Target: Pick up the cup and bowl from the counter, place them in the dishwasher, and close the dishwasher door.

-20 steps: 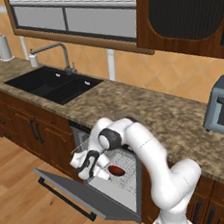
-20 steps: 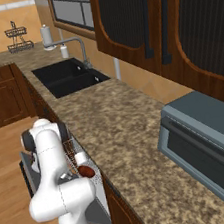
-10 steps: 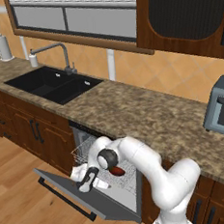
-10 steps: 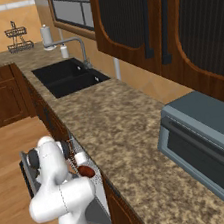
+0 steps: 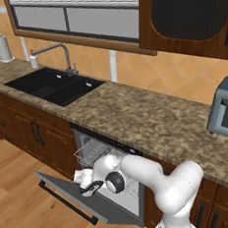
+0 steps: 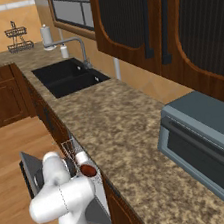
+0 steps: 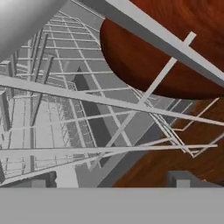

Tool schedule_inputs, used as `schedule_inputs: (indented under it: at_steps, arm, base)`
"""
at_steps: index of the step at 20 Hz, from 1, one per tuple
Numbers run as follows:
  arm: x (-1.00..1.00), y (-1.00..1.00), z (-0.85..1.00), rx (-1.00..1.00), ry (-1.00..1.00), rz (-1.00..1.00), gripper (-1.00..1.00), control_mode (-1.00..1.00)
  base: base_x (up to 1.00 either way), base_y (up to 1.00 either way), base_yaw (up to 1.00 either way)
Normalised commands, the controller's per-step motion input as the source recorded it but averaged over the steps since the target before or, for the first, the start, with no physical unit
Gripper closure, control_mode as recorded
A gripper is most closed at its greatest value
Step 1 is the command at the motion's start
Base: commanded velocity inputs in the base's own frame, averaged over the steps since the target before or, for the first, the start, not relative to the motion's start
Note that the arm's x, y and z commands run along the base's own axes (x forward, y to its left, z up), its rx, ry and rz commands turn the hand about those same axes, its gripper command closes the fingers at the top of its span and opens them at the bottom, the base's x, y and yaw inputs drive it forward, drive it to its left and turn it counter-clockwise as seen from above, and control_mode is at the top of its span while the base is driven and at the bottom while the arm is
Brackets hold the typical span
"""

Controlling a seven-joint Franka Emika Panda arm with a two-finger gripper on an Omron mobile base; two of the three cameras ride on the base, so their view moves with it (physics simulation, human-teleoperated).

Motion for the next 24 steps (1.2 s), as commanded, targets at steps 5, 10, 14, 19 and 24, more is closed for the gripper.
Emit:
schedule_inputs:
  at_steps: [5, 10, 14, 19, 24]
  arm:
    - [0.48, -0.54, 0.0, 0.0, 0.02, 0.0, -1.0, -1.0]
    - [0.22, -0.31, 0.21, -0.01, 0.0, 0.0, -1.0, -1.0]
    - [-0.98, 0.74, 0.96, 0.0, 0.03, 0.0, -1.0, -1.0]
    - [-1.0, 1.0, 1.0, 0.0, 0.2, 0.0, -1.0, -1.0]
    - [-1.0, 0.86, 1.0, 0.0, 0.24, 0.03, -1.0, -1.0]
  base:
    - [0.0, 0.0, 0.0]
    - [0.0, 0.0, 0.0]
    - [0.0, 0.0, 0.0]
    - [0.0, 0.0, 0.0]
    - [0.0, 0.0, 0.0]
